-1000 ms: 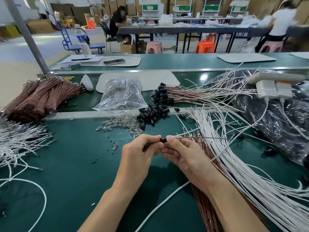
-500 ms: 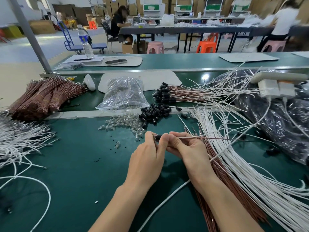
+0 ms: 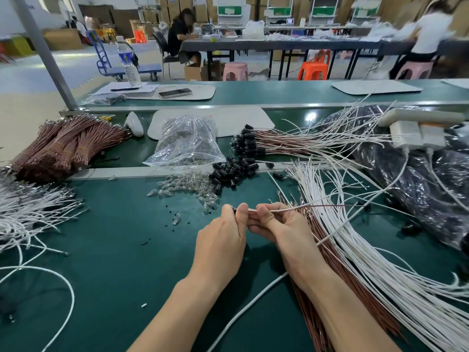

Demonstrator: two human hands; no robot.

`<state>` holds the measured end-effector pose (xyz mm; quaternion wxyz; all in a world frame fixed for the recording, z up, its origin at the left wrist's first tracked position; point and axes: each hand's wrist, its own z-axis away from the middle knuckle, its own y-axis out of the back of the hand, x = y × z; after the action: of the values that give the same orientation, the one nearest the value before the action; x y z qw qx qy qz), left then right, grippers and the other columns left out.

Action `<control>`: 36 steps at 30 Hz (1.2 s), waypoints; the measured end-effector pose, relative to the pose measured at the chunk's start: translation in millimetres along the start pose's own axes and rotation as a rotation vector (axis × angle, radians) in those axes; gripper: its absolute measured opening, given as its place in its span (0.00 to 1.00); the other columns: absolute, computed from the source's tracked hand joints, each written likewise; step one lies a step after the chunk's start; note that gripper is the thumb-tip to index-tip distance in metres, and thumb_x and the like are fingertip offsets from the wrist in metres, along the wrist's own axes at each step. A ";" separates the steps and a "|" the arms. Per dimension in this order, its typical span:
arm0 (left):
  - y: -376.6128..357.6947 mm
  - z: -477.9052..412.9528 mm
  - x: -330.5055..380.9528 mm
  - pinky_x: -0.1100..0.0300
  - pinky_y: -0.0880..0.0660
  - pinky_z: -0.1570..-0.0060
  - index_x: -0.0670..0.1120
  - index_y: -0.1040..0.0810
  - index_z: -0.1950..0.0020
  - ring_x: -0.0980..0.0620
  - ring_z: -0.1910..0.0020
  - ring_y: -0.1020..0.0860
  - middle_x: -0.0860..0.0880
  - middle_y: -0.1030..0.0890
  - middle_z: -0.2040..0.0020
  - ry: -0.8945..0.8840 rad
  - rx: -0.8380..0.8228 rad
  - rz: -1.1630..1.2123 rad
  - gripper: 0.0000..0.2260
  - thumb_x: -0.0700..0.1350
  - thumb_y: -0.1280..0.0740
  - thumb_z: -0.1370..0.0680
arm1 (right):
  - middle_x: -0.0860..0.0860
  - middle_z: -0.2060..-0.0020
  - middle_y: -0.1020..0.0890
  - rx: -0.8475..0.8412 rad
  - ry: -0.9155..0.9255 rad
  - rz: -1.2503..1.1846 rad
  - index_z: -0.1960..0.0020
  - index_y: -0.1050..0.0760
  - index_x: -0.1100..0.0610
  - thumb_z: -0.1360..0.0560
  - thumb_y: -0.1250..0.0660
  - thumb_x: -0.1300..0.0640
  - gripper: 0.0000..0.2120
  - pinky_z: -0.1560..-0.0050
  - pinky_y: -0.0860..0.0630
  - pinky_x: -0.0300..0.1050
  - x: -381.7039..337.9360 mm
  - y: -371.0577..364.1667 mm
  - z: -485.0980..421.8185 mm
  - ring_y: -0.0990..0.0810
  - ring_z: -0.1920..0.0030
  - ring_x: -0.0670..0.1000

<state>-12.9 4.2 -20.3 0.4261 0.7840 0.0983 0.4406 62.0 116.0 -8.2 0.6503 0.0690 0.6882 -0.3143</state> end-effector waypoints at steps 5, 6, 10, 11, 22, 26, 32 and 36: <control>1.4 0.9 0.8 0.48 0.29 0.61 0.51 0.37 0.59 0.49 0.66 0.25 0.52 0.25 0.69 -0.018 0.030 0.082 0.24 0.68 0.61 0.23 | 0.57 0.54 0.12 0.060 0.027 -0.015 0.45 0.22 0.64 0.22 0.32 0.57 0.11 0.55 0.19 0.37 -0.6 -2.6 1.1 0.13 0.51 0.54; 1.8 1.0 1.4 0.49 0.30 0.63 0.51 0.37 0.60 0.50 0.68 0.26 0.52 0.26 0.70 -0.017 0.044 0.103 0.24 0.68 0.60 0.23 | 0.56 0.54 0.12 0.073 0.032 -0.010 0.46 0.22 0.63 0.22 0.32 0.57 0.10 0.55 0.19 0.37 0.0 -3.2 0.9 0.13 0.51 0.53; 2.3 1.3 2.1 0.50 0.35 0.65 0.51 0.36 0.61 0.52 0.68 0.27 0.52 0.27 0.70 -0.007 0.056 0.094 0.25 0.68 0.61 0.24 | 0.55 0.55 0.12 0.082 0.025 0.005 0.46 0.23 0.63 0.20 0.34 0.60 0.07 0.56 0.19 0.36 1.6 -4.6 0.4 0.12 0.52 0.53; 1.8 1.1 2.0 0.50 0.35 0.64 0.51 0.36 0.60 0.52 0.68 0.26 0.52 0.26 0.70 -0.003 0.046 0.078 0.25 0.68 0.62 0.24 | 0.55 0.55 0.12 0.076 0.021 0.007 0.46 0.23 0.64 0.20 0.34 0.60 0.07 0.56 0.19 0.36 1.7 -4.2 0.5 0.12 0.52 0.53; 1.1 2.2 -0.1 0.48 0.28 0.62 0.54 0.34 0.58 0.52 0.68 0.25 0.52 0.22 0.67 0.026 0.039 0.247 0.24 0.69 0.58 0.21 | 0.58 0.51 0.13 -0.019 -0.005 -0.070 0.44 0.23 0.65 0.24 0.32 0.54 0.15 0.52 0.19 0.38 -4.5 -3.3 0.6 0.13 0.48 0.55; 12.3 -2.5 -1.9 0.53 0.28 0.67 0.53 0.30 0.58 0.55 0.70 0.28 0.52 0.23 0.66 0.044 0.192 0.579 0.17 0.62 0.46 0.16 | 0.60 0.53 0.13 0.112 0.059 -0.151 0.47 0.19 0.62 0.29 0.28 0.54 0.15 0.57 0.19 0.36 -15.9 -4.9 0.8 0.13 0.55 0.53; 51.0 -34.6 -6.5 0.64 0.26 0.62 0.55 0.22 0.49 0.57 0.65 0.24 0.56 0.20 0.62 -0.067 0.202 0.682 0.07 0.55 0.37 0.20 | 0.57 0.54 0.13 0.099 0.217 0.010 0.53 0.15 0.54 0.29 0.28 0.53 0.07 0.55 0.18 0.37 -77.2 13.2 -4.8 0.13 0.54 0.54; 67.3 -96.1 19.7 0.67 0.24 0.57 0.55 0.21 0.45 0.63 0.59 0.21 0.60 0.18 0.58 -0.171 0.179 0.559 0.04 0.51 0.35 0.17 | 0.55 0.54 0.13 0.066 0.320 -0.006 0.50 0.16 0.57 0.26 0.31 0.56 0.08 0.55 0.18 0.38 -129.6 20.2 -47.3 0.13 0.54 0.52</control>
<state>-90.6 29.0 66.3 0.2245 0.8492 -0.1190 0.4629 50.7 197.4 104.5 0.5288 0.1374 0.7725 -0.3238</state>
